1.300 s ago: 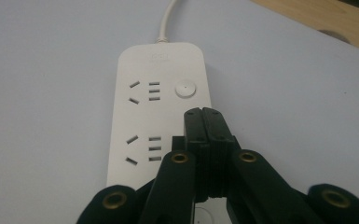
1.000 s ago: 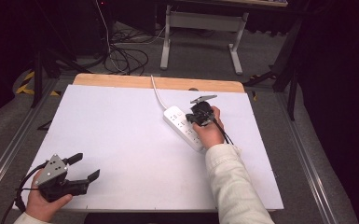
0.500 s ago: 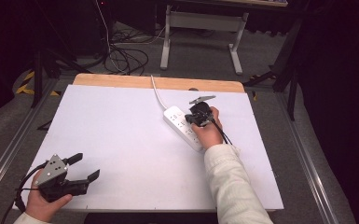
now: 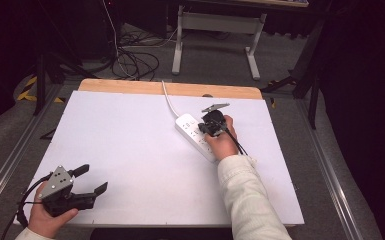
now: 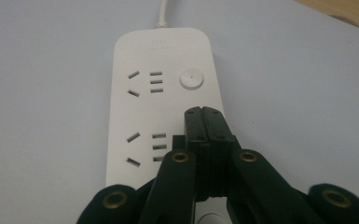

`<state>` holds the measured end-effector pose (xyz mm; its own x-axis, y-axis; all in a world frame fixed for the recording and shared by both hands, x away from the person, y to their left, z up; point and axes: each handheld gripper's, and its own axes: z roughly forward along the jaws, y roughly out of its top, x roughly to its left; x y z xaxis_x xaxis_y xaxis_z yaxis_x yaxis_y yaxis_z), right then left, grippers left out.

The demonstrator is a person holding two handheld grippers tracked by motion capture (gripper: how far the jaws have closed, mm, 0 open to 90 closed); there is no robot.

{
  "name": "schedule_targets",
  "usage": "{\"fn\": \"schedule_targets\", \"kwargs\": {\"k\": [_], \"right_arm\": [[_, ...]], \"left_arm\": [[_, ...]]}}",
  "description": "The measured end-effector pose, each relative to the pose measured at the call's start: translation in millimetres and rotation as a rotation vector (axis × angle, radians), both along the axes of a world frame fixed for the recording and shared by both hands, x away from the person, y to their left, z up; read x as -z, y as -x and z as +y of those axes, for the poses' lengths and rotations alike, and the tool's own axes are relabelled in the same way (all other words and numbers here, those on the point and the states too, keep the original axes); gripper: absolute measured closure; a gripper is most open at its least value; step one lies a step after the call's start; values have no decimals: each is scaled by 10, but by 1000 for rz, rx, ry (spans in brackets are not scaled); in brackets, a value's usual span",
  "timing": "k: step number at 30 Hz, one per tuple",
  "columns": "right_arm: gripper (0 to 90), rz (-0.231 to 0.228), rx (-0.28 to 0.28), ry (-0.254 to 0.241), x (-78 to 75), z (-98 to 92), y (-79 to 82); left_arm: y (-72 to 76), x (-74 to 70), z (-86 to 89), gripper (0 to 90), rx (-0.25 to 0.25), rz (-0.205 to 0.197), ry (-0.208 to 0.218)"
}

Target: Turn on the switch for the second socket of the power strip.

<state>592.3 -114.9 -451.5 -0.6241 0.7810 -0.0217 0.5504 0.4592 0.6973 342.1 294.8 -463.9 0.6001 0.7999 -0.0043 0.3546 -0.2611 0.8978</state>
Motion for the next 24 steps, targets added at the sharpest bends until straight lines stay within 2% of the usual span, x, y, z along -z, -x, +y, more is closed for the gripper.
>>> {"fn": "schedule_targets", "kwargs": {"k": [5,17,24], "right_arm": [[900,6,3,-21,14,-22,-4],[900,-7,19,9,18,20,19],[900,-9,25,7,23,25,20]], "left_arm": [[-1,0,1,160,0,1,1],[0,1,-6,161,1,2,7],[1,-2,-2,160,1,-2,4]]}}
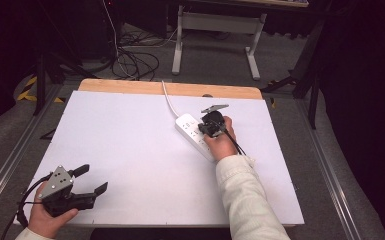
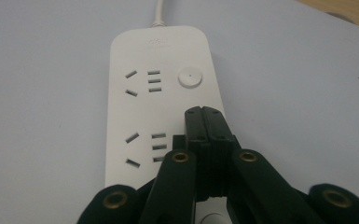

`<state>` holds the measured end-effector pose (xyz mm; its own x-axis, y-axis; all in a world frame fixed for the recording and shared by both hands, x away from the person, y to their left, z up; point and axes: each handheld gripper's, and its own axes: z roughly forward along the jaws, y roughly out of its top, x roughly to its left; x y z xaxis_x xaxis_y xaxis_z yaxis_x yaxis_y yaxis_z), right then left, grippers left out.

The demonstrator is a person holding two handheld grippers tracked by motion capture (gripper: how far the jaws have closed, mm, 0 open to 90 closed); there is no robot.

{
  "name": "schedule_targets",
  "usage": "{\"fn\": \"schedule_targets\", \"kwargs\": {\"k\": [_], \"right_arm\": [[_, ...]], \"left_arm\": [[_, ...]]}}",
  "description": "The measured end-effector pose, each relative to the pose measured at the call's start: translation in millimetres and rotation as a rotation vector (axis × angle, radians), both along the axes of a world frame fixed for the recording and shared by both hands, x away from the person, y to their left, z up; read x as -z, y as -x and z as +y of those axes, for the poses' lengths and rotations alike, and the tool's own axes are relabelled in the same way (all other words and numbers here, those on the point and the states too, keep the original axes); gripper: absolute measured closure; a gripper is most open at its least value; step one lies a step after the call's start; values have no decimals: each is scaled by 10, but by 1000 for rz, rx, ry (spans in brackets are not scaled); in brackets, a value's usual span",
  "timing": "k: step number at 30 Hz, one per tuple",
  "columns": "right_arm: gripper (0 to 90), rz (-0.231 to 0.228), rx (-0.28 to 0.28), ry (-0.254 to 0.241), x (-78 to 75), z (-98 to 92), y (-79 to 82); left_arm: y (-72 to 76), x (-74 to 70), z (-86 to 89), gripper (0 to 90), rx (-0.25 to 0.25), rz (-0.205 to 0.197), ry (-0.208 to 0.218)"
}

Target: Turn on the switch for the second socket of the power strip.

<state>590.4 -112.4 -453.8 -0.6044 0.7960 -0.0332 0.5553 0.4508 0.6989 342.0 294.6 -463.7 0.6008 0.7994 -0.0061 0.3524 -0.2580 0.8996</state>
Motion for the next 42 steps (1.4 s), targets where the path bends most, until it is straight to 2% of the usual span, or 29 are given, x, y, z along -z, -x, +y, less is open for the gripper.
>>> {"fn": "schedule_targets", "kwargs": {"k": [5,12,20,23,30,39,42], "right_arm": [[900,-3,4,12,2,18,4],[900,6,10,0,-3,9,-1],[900,-32,-22,16,-86,10,65],[900,-74,-28,-25,-210,-14,130],[892,-114,-28,-87,-405,-122,221],[879,-138,-42,-123,-573,-188,327],[876,-139,-47,-122,-603,-193,350]], "left_arm": [[-1,0,-1,160,1,1,0],[0,1,6,160,-4,5,5],[-4,4,-4,160,2,6,-1],[-4,1,-1,160,0,3,-1],[-5,1,-3,160,0,3,-5],[-6,2,-4,160,1,5,-4],[-9,4,-6,160,-2,5,-5]]}}
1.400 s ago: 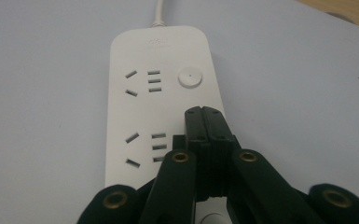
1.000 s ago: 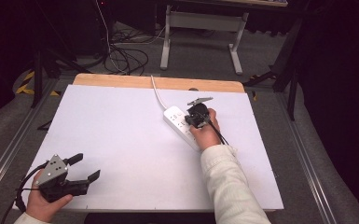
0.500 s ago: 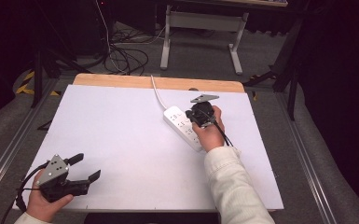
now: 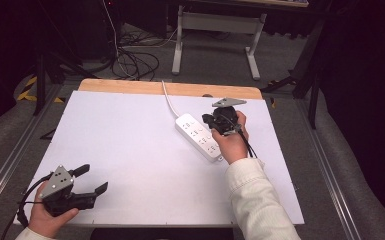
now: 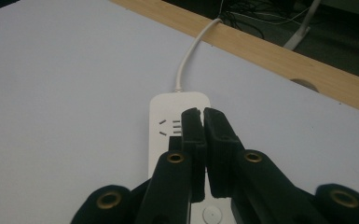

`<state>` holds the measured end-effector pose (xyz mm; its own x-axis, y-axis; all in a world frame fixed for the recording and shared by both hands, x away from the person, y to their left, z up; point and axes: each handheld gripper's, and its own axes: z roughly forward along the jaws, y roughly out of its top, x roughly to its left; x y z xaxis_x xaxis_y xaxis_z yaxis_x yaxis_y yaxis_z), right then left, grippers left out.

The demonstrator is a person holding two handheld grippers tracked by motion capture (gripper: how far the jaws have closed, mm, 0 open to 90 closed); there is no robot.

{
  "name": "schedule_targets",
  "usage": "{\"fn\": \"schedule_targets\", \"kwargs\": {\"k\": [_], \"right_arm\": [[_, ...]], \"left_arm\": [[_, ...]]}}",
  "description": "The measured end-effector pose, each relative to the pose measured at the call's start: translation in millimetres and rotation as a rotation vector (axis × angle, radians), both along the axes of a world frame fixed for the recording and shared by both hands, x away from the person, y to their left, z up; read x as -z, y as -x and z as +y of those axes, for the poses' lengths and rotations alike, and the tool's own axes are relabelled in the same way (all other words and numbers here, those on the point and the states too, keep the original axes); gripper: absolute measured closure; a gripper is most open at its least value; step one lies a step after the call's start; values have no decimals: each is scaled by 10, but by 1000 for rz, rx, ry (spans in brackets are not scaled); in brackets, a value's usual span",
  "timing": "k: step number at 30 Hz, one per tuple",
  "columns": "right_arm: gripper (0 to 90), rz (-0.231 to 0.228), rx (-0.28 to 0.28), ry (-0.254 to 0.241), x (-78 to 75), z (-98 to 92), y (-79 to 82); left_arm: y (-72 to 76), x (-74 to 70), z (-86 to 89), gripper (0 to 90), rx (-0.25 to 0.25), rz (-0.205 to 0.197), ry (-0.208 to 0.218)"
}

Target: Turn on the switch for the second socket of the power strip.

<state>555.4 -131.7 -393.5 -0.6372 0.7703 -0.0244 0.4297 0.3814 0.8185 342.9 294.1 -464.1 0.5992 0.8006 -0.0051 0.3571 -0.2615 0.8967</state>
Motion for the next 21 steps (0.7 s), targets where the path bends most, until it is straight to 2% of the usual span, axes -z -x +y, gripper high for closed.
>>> {"fn": "schedule_targets", "kwargs": {"k": [7,8,9,10,11,12,13,16,21], "right_arm": [[826,-2,-18,-2,-28,5,43],[802,-4,-21,-3,-35,5,53],[729,-8,-31,-7,-54,-3,74],[729,-8,-31,-7,-54,-3,74],[692,-8,-36,-18,-66,-11,88],[628,-11,-38,-31,-99,-33,123],[628,-11,-38,-31,-99,-33,123],[554,-20,-48,-50,-152,-70,189],[471,-42,-70,-54,-223,-129,351]], "left_arm": [[1,1,5,160,-1,2,2],[1,1,6,160,-1,1,3],[1,1,7,160,-1,1,3],[1,1,7,160,-1,2,4],[1,1,6,160,-1,3,5],[0,0,6,160,0,3,6],[0,2,6,160,0,3,6],[2,5,6,160,-1,5,4],[3,0,5,160,-3,2,5]]}}
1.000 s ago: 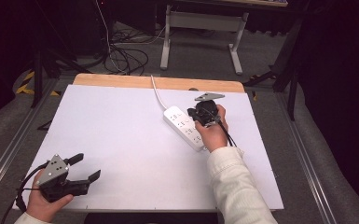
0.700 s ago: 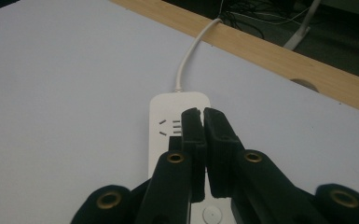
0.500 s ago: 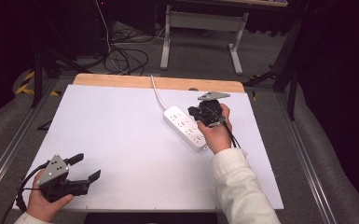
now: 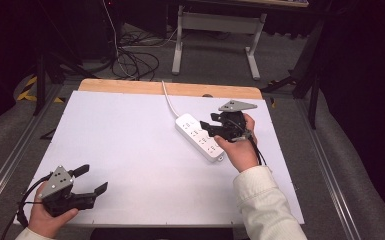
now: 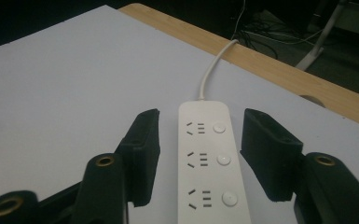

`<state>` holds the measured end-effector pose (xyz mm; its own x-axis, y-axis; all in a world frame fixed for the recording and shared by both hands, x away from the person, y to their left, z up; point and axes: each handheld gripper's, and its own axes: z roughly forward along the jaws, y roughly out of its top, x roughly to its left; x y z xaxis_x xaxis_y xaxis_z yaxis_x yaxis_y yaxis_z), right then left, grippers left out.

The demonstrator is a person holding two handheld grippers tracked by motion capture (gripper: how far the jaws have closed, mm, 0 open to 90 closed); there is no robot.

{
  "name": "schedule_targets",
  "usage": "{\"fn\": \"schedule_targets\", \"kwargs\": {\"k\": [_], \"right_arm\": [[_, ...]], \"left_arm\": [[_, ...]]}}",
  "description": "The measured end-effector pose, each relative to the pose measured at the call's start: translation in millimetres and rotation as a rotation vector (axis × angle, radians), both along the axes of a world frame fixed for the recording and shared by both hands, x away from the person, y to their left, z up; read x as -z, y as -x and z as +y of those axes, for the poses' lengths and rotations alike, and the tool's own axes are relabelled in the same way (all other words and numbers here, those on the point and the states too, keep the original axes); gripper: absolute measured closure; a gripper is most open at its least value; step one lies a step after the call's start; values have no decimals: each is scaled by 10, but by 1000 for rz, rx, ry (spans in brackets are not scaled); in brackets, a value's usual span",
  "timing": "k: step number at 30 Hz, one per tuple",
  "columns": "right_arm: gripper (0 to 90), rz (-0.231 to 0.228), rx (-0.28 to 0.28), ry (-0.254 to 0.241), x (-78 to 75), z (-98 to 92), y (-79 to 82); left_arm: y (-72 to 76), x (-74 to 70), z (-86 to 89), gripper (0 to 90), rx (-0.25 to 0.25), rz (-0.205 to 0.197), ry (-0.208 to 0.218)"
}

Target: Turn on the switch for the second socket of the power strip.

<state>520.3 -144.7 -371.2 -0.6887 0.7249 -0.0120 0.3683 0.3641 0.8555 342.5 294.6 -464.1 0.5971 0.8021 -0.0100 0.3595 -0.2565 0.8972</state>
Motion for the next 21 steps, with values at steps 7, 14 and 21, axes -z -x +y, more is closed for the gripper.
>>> {"fn": "schedule_targets", "kwargs": {"k": [7,14,21], "right_arm": [[406,-31,-29,-12,-75,-157,234],[361,-30,-36,-38,-103,-345,451],[311,-17,-59,-74,-6,-537,649]], "left_arm": [[4,-3,3,161,-7,-1,2],[3,2,-1,162,-9,-1,3],[5,4,-9,161,-10,-2,-6]]}}
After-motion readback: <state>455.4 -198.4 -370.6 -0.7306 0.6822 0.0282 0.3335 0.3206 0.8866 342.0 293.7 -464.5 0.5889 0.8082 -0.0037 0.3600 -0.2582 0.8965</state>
